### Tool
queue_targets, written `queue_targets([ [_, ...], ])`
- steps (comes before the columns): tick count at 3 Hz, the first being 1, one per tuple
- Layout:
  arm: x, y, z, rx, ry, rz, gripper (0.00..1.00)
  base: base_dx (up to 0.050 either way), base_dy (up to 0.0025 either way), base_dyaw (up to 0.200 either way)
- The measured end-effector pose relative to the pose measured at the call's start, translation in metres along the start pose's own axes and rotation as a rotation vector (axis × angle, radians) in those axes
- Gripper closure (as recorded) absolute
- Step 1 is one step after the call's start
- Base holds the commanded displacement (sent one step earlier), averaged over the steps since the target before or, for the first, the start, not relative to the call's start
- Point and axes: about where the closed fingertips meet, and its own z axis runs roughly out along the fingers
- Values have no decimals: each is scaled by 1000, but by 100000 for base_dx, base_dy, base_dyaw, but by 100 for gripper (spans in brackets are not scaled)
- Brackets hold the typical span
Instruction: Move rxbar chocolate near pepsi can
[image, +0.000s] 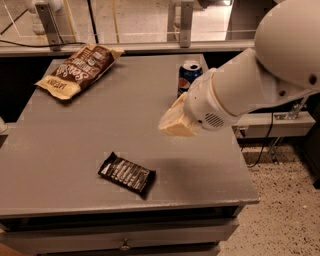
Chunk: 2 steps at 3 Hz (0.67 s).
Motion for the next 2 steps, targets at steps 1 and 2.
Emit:
queue_targets([
  [1,18,-47,-27,65,35,30,100,0,0,0],
  [2,24,-51,-40,65,37,46,82,0,0,0],
])
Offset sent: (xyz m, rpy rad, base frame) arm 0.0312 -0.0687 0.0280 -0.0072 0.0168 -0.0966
